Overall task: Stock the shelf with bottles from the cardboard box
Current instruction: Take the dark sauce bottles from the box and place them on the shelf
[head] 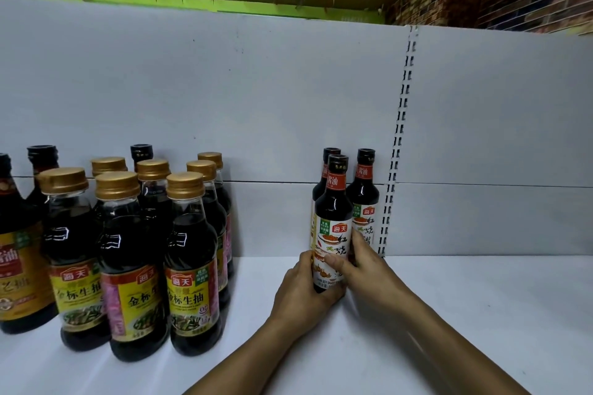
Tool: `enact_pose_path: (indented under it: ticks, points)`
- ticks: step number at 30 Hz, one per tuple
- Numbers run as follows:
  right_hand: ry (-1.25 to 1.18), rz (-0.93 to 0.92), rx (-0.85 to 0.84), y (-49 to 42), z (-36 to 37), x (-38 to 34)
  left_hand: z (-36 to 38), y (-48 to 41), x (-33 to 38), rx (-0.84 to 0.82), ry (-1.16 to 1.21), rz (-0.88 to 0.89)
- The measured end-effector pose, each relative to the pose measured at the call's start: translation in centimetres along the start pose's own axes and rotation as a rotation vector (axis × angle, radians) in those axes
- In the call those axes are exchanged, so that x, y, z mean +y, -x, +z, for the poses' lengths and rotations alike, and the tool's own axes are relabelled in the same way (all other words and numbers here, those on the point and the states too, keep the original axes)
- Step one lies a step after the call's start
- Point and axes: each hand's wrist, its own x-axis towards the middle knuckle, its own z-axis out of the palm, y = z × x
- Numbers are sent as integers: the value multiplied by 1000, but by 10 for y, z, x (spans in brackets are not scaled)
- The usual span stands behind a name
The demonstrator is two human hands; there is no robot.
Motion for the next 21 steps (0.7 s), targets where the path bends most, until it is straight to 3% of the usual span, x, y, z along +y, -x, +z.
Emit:
enact_pose_path:
  ticks: [13,18,21]
  points:
    - [65,4,-15,14,-2,-3,0,0,-3,-27,7,-26]
    - [79,48,18,29,-9,-7,1,2,10,82,-78,-90]
    - [99,64,59,40,-14,-10,-3,5,21,188,-104,-42]
